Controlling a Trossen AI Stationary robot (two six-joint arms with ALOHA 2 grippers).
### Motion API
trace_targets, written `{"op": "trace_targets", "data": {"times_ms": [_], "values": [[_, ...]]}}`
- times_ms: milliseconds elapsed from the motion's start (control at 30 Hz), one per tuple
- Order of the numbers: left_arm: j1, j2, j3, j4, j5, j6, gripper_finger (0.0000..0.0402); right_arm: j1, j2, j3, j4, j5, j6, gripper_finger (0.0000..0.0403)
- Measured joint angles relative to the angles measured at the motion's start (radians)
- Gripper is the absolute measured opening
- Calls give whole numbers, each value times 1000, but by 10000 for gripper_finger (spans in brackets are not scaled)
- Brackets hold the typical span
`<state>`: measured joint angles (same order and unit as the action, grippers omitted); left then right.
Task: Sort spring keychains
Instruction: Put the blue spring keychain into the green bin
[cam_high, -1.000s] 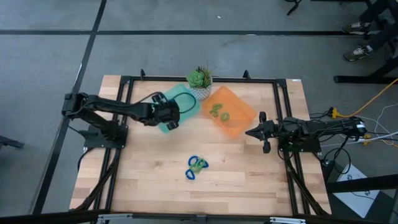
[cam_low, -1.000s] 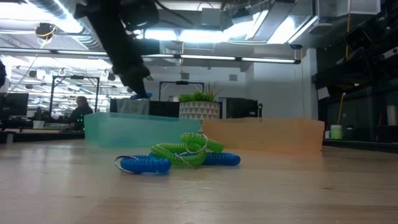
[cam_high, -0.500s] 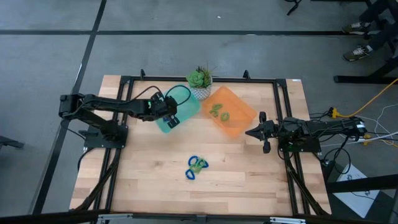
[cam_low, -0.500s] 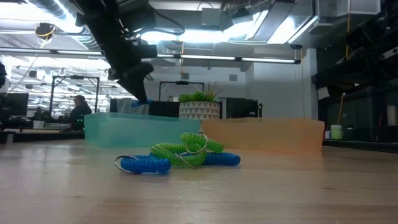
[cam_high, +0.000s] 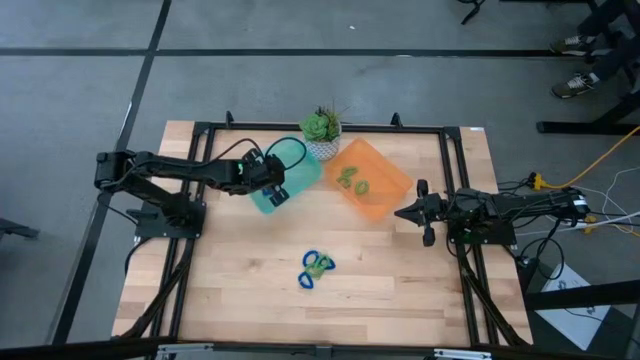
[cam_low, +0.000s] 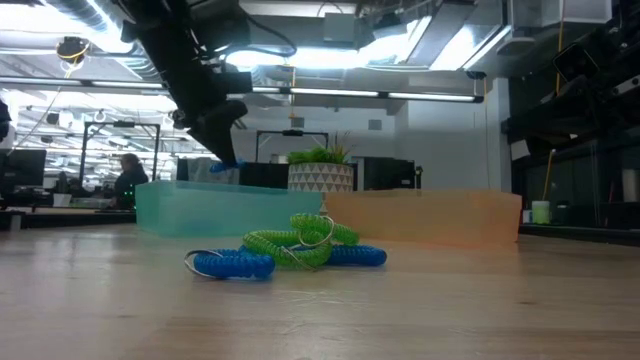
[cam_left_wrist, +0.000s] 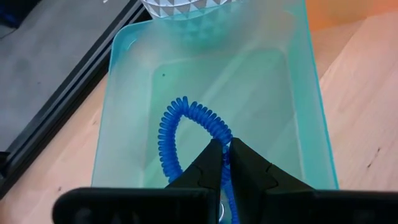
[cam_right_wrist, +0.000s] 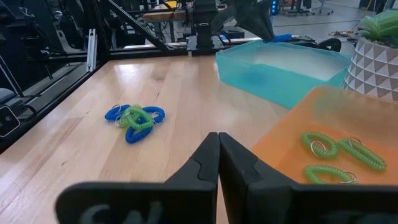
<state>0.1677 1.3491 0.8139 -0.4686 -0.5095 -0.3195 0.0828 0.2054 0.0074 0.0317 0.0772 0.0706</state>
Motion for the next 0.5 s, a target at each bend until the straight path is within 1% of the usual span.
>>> {"op": "trace_targets", "data": {"times_ms": [167, 267, 500], "values": [[0, 0, 0, -2, -27, 7, 32, 0, 0, 0, 0, 0, 0, 7], [0, 0, 0, -2, -55, 9, 49, 0, 0, 0, 0, 0, 0, 7], [0, 1, 0, -3, -74, 47, 90, 0, 0, 0, 0, 0, 0, 7]]}}
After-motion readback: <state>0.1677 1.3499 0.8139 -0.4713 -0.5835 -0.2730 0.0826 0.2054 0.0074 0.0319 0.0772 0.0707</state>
